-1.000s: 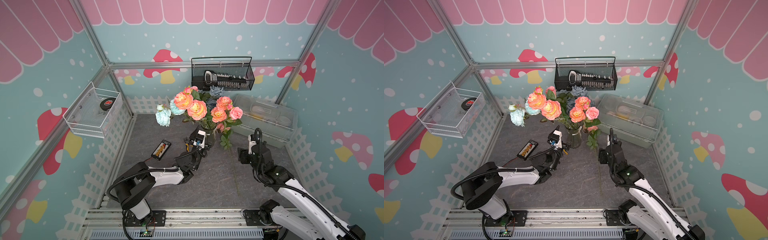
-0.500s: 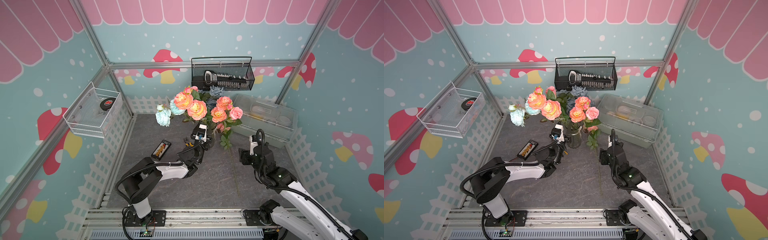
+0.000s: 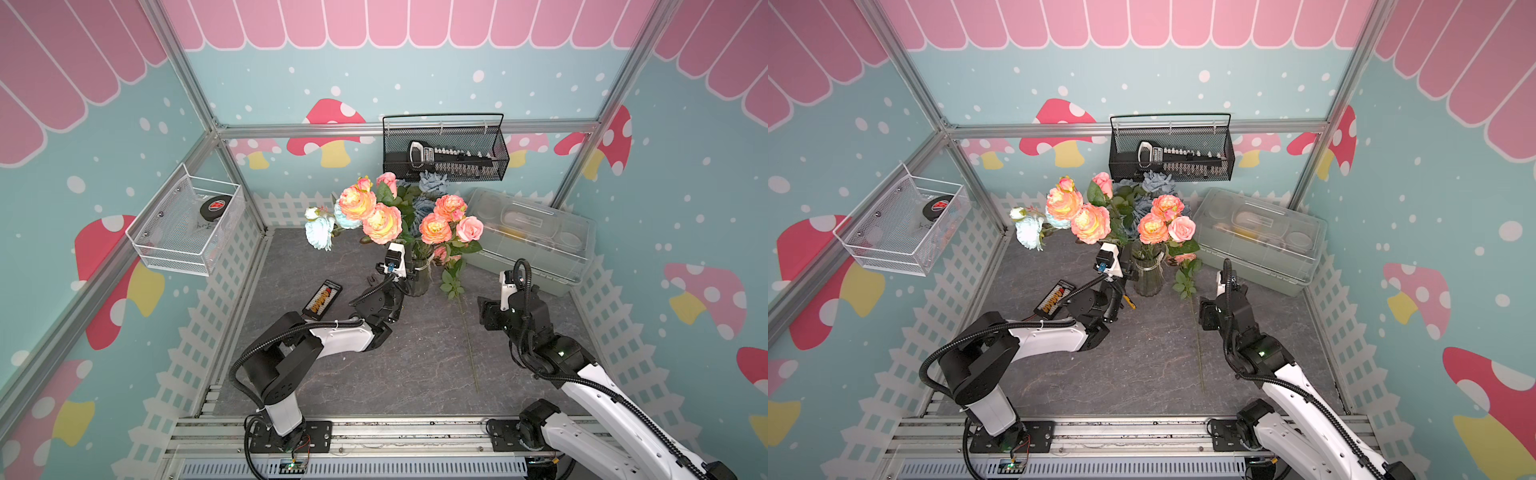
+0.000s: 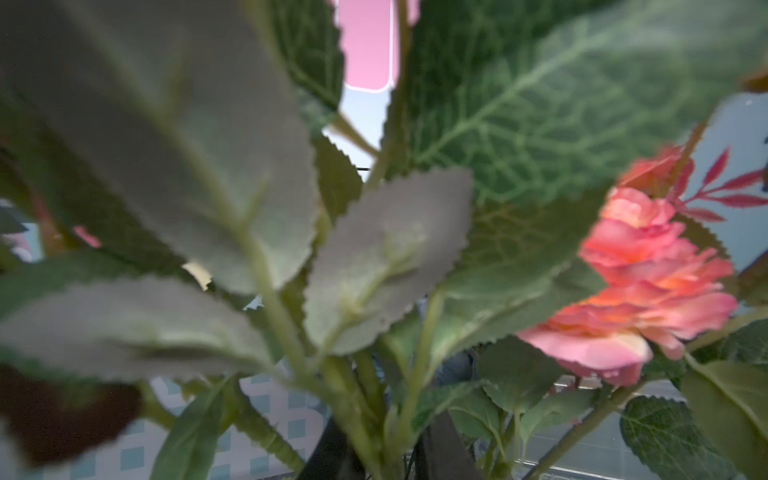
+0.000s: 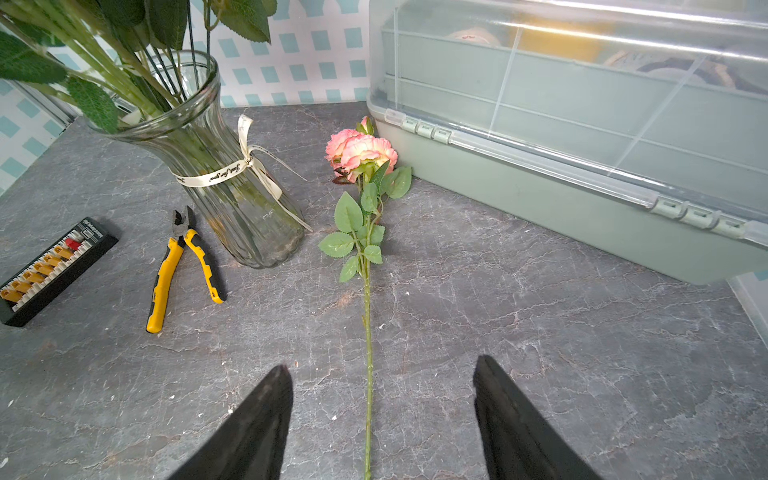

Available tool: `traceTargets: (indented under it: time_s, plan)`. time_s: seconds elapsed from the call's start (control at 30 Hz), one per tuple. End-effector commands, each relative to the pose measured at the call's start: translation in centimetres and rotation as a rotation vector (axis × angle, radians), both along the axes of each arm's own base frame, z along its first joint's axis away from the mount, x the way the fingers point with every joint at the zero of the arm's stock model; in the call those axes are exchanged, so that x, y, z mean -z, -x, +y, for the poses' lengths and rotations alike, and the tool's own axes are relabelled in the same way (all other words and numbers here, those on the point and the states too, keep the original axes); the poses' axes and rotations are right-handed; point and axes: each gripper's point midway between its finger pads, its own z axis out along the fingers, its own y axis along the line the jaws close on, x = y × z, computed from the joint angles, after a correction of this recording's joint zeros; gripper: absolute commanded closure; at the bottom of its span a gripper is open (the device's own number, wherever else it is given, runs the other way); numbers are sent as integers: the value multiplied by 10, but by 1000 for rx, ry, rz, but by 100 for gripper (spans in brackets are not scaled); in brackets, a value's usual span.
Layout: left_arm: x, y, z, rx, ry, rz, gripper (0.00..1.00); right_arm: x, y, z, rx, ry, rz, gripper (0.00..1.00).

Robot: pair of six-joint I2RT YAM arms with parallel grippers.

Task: Pick out pink flowers from the vase
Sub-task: Pick up the flower from the vase.

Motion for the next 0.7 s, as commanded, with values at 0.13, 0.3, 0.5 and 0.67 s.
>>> traceTargets:
  time_s: [0.13, 0.3, 0.5, 0.67]
  plan:
    - [-25, 11, -10, 63, -6, -39, 100, -2, 2, -1, -6, 3, 1, 32]
    - [-43, 20, -15, 86, -34, -59, 100, -2, 1, 1, -11, -4, -5, 32]
    - [-74, 32, -11, 121, -54, -57, 100, -4, -1, 4, -19, -15, -12, 32]
    - [-108, 42, -5, 148, -95, -25, 100, -8, -4, 13, -52, -44, -26, 32]
